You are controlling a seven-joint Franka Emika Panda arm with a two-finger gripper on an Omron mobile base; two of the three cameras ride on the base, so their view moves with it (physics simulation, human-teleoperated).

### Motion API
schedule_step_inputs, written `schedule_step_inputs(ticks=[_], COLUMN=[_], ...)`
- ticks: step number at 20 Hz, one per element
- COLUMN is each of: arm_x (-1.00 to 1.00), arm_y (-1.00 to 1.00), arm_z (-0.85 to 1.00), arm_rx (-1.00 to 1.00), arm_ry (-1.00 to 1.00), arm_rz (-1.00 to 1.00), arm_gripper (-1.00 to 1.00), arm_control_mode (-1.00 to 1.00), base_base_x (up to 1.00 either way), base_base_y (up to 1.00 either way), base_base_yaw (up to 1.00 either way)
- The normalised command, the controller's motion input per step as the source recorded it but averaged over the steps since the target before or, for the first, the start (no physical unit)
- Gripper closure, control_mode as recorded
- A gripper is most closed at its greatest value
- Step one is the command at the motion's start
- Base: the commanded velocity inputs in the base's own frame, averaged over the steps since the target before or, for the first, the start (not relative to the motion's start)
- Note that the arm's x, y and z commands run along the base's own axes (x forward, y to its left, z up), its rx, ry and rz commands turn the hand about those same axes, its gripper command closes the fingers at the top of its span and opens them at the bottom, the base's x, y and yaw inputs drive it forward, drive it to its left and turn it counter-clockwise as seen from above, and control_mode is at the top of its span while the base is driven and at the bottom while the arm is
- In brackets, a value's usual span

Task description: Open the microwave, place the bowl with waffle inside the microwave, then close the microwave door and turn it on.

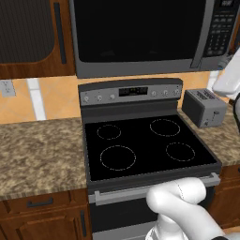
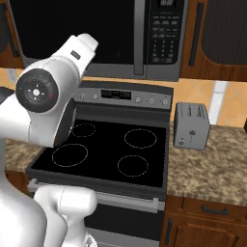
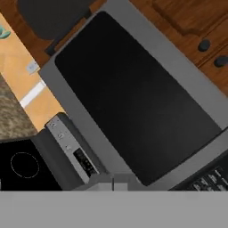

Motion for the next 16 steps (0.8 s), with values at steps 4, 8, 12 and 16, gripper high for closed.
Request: schedule_step_inputs(ticks=[4,8,12,16], arm_x=[0.20,0.31,0.18,0.51], arm_y=[-0.71,-0.82,-0.69,-0.13], arm_z=[-0.03,-0.03,-0.15,-0.39], arm_rx=[0.29,0.22,0.18,0.11], arm_ry=[0.15,0.07,0.00,-0.10], arm_rz=[-0.15,-0.04,0.00,0.11], arm_gripper=[1.00,1.00,1.00,1.00], arm_control_mode=[-1.00,-1.00,-1.00,-1.00], base_base_x=[0.00,0.00,0.00,0.00], base_base_y=[0.00,0.00,0.00,0.00], base_base_yaw=[0.00,0.00,0.00,0.00])
